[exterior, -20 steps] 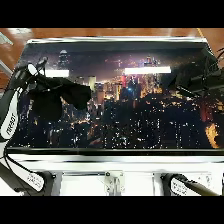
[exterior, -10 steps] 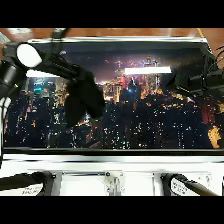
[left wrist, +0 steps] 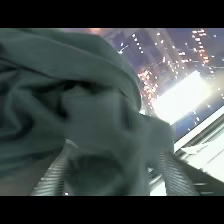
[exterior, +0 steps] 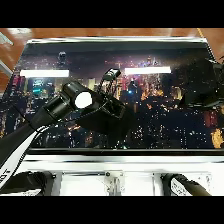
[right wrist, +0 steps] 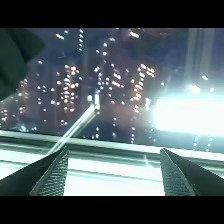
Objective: Fold the shirts.
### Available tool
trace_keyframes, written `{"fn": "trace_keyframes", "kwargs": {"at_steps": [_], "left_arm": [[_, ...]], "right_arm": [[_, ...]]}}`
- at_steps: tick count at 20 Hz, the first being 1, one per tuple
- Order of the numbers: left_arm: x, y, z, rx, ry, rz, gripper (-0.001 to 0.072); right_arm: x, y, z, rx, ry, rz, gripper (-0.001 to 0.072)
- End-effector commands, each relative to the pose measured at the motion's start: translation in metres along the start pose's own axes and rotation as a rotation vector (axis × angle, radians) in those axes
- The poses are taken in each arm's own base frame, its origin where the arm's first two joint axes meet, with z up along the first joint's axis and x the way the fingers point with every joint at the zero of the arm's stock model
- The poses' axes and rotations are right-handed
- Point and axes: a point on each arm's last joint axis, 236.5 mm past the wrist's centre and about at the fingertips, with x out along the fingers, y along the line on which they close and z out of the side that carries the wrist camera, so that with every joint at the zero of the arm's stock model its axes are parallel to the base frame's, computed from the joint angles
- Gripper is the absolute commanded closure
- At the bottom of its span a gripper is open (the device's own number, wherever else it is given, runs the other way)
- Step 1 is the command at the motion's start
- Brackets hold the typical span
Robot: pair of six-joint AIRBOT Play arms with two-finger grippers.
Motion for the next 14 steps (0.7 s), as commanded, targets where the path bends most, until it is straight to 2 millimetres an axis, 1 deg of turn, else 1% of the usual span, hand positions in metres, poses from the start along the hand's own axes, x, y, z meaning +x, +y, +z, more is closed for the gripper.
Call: {"fn": "trace_keyframes", "kwargs": {"at_steps": [1, 2, 3, 4, 5, 6, 7, 8, 9, 10, 11, 12, 14], "left_arm": [[-0.013, 0.037, -0.004, -0.055, 0.052, 0.064, -0.0006], [-0.03, 0.066, -0.003, -0.069, 0.067, 0.106, -0.0006], [-0.046, 0.097, -0.006, -0.101, 0.087, 0.149, -0.0006], [-0.062, 0.131, -0.016, -0.154, 0.119, 0.194, -0.0006], [-0.073, 0.16, -0.031, -0.226, 0.149, 0.224, -0.0006], [-0.081, 0.186, -0.051, -0.307, 0.18, 0.244, -0.0006], [-0.082, 0.201, -0.072, -0.378, 0.203, 0.231, -0.0006], [-0.076, 0.207, -0.093, -0.454, 0.226, 0.18, -0.0006], [-0.067, 0.206, -0.112, -0.53, 0.252, 0.119, -0.0006], [-0.053, 0.205, -0.132, -0.606, 0.279, 0.066, -0.0007], [-0.039, 0.205, -0.147, -0.649, 0.288, 0.038, -0.0006], [-0.025, 0.204, -0.159, -0.692, 0.286, 0.025, -0.0006], [-0.001, 0.201, -0.169, -0.751, 0.262, 0.002, -0.0006]], "right_arm": [[-0.004, -0.006, 0.001, 0.005, -0.018, -0.034, 0.0026], [-0.002, -0.007, 0.002, 0.005, -0.018, -0.034, 0.0026], [0.004, -0.008, 0.002, 0.009, -0.001, -0.029, 0.0026], [0.012, -0.01, 0.0, 0.017, 0.026, -0.023, 0.0026], [0.025, -0.008, -0.004, 0.029, 0.065, -0.002, 0.0026], [0.039, -0.004, -0.009, 0.038, 0.102, 0.035, 0.0026], [0.054, 0.003, -0.015, 0.049, 0.143, 0.082, 0.0026], [0.069, 0.013, -0.022, 0.06, 0.178, 0.138, 0.0026], [0.083, 0.021, -0.026, 0.078, 0.196, 0.185, 0.0026], [0.095, 0.03, -0.029, 0.1, 0.201, 0.232, 0.0026], [0.107, 0.038, -0.03, 0.128, 0.191, 0.276, 0.0026], [0.117, 0.046, -0.031, 0.157, 0.184, 0.313, 0.0026], [0.131, 0.055, -0.036, 0.202, 0.184, 0.364, 0.0026]]}}
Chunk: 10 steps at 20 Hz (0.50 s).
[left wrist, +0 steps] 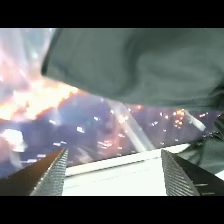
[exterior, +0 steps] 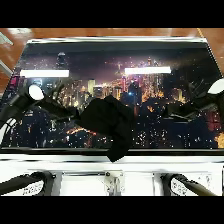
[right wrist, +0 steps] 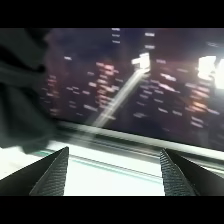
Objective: Fold the shirts.
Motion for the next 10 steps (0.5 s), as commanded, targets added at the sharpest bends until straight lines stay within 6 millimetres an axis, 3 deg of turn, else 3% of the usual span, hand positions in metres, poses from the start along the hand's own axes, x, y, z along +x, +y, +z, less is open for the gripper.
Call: {"fn": "trace_keyframes", "kwargs": {"at_steps": [1, 7, 9, 10], "left_arm": [[0.04, 0.01, -0.01, -0.132, -0.013, -0.084, -0.0006], [0.074, 0.021, 0.014, -0.21, -0.072, -0.079, -0.0001], [0.082, 0.022, 0.022, -0.237, -0.089, -0.09, 0.0082], [0.084, 0.02, 0.027, -0.259, -0.107, -0.105, 0.0083]], "right_arm": [[0.033, 0.015, -0.002, 0.074, -0.008, 0.129, 0.0026], [0.055, 0.025, -0.026, 0.133, 0.068, 0.212, 0.0026], [0.06, 0.041, -0.035, 0.126, 0.094, 0.29, 0.0026], [0.065, 0.046, -0.042, 0.111, 0.118, 0.29, 0.0026]]}}
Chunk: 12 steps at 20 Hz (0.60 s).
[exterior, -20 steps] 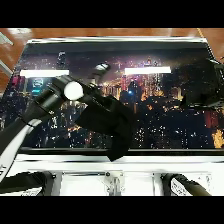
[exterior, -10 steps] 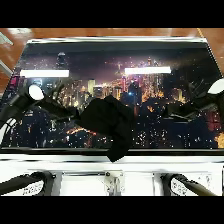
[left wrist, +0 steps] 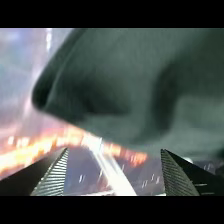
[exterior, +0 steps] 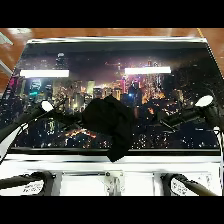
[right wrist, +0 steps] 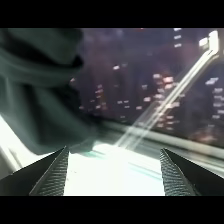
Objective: Fold the shirts.
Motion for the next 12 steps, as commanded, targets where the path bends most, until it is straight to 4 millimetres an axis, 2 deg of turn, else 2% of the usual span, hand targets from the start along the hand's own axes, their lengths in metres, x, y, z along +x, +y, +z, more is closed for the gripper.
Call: {"fn": "trace_keyframes", "kwargs": {"at_steps": [1, 2, 4, 6, 7, 8, 9, 10, 12], "left_arm": [[0.013, -0.005, 0.021, -0.078, -0.073, -0.046, 0.0147], [0.013, -0.007, 0.027, -0.09, -0.098, -0.058, 0.0217], [0.014, -0.008, 0.034, -0.106, -0.123, -0.069, 0.0224], [0.018, -0.005, 0.032, -0.113, -0.112, -0.063, 0.0279], [0.02, -0.004, 0.032, -0.115, -0.107, -0.061, 0.0356], [0.019, -0.005, 0.032, -0.113, -0.109, -0.062, 0.0498], [0.019, -0.005, 0.032, -0.109, -0.11, -0.062, 0.0604], [0.018, -0.007, 0.032, -0.089, -0.108, -0.064, 0.0671], [0.013, -0.014, 0.033, -0.038, -0.1, -0.074, 0.0671]], "right_arm": [[0.024, 0.017, -0.022, -0.028, 0.077, 0.055, 0.0026], [0.033, 0.023, -0.029, -0.064, 0.104, 0.042, 0.0026], [0.054, 0.04, -0.036, -0.16, 0.122, 0.014, 0.0026], [0.071, 0.054, -0.034, -0.236, 0.096, -0.013, 0.0026], [0.078, 0.06, -0.033, -0.257, 0.082, -0.022, 0.0026], [0.082, 0.064, -0.033, -0.272, 0.074, -0.027, 0.0026], [0.086, 0.067, -0.033, -0.285, 0.069, -0.031, 0.0026], [0.09, 0.07, -0.033, -0.297, 0.061, -0.035, 0.0026], [0.1, 0.073, -0.027, -0.275, 0.033, -0.05, 0.0026]]}}
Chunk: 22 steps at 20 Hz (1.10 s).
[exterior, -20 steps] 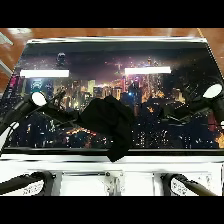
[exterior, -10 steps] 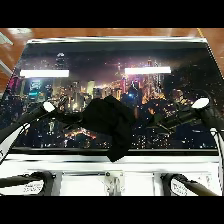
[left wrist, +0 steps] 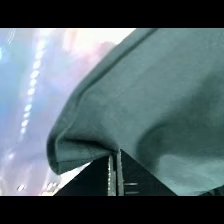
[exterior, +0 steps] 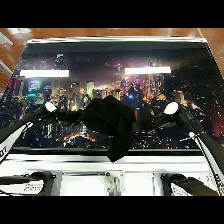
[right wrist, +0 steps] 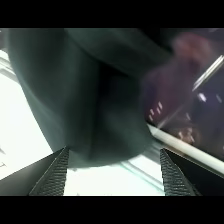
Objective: Fold the shirts.
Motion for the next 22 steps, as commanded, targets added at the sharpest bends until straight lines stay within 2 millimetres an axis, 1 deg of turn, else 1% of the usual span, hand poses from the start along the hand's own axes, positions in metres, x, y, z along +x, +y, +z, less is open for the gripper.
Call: {"fn": "trace_keyframes", "kwargs": {"at_steps": [1, 3, 4, 5, 6, 7, 8, 9, 10, 11, 12, 13, 14, 15, 16, 17, 18, 19, 20, 21, 22], "left_arm": [[-0.006, -0.012, 0.001, 0.069, 0.015, -0.023, 0.0671], [-0.013, -0.023, 0.003, 0.101, 0.017, -0.04, 0.0671], [-0.018, -0.028, 0.006, 0.113, 0.007, -0.049, 0.0671], [-0.023, -0.034, 0.01, 0.123, -0.006, -0.058, 0.0671], [-0.029, -0.04, 0.014, 0.136, -0.025, -0.068, 0.0671], [-0.036, -0.046, 0.019, 0.158, -0.047, -0.075, 0.0671], [-0.047, -0.053, 0.025, 0.184, -0.077, -0.082, 0.0671], [-0.061, -0.063, 0.031, 0.219, -0.116, -0.089, 0.0671], [-0.083, -0.075, 0.04, 0.274, -0.175, -0.092, 0.0671], [-0.109, -0.089, 0.047, 0.339, -0.246, -0.091, 0.0672], [-0.146, -0.109, 0.054, 0.424, -0.339, -0.103, 0.0672], [-0.187, -0.131, 0.057, 0.498, -0.438, -0.128, 0.0672], [-0.238, -0.157, 0.057, 0.556, -0.563, -0.165, 0.0672], [-0.291, -0.182, 0.051, 0.6, -0.691, -0.218, 0.0671], [-0.354, -0.207, 0.039, 0.628, -0.846, -0.292, 0.0671], [-0.413, -0.225, 0.023, 0.635, -0.989, -0.371, 0.0672], [-0.47, -0.237, 0.001, 0.644, -1.127, -0.45, 0.0672], [-0.512, -0.243, -0.022, 0.665, -1.227, -0.504, 0.0672], [-0.545, -0.245, -0.046, 0.686, -1.301, -0.544, 0.0672], [-0.567, -0.244, -0.065, 0.699, -1.352, -0.575, 0.0672], [-0.581, -0.241, -0.082, 0.71, -1.386, -0.598, 0.0672]], "right_arm": [[0.021, 0.005, 0.015, 0.037, -0.054, -0.032, 0.0026], [0.038, 0.005, 0.015, 0.061, -0.036, -0.041, 0.0026], [0.047, 0.005, 0.011, 0.057, -0.01, -0.047, 0.006], [0.054, 0.006, 0.005, 0.049, 0.017, -0.053, 0.0362], [0.056, 0.008, 0.0, 0.047, 0.038, -0.052, 0.0646], [0.053, 0.01, -0.002, 0.042, 0.047, -0.049, 0.0644], [0.045, 0.011, -0.002, 0.019, 0.047, -0.06, 0.0644], [0.033, 0.01, 0.001, -0.023, 0.036, -0.086, 0.0645], [0.013, 0.011, 0.009, -0.086, 0.007, -0.121, 0.0645], [-0.012, 0.018, 0.02, -0.168, -0.042, -0.144, 0.0645], [-0.043, 0.032, 0.033, -0.275, -0.114, -0.161, 0.0645], [-0.084, 0.053, 0.05, -0.377, -0.231, -0.184, 0.0645], [-0.132, 0.077, 0.064, -0.457, -0.377, -0.217, 0.0645], [-0.184, 0.104, 0.075, -0.516, -0.539, -0.247, 0.0645], [-0.238, 0.135, 0.078, -0.556, -0.71, -0.257, 0.0645], [-0.292, 0.169, 0.072, -0.607, -0.88, -0.251, 0.0645], [-0.336, 0.2, 0.058, -0.656, -1.01, -0.232, 0.0645], [-0.365, 0.22, 0.042, -0.667, -1.084, -0.202, 0.0645], [-0.383, 0.236, 0.026, -0.661, -1.122, -0.167, 0.0645], [-0.388, 0.245, 0.013, -0.662, -1.113, -0.137, 0.0645], [-0.388, 0.252, 0.0, -0.669, -1.085, -0.111, 0.0645]]}}
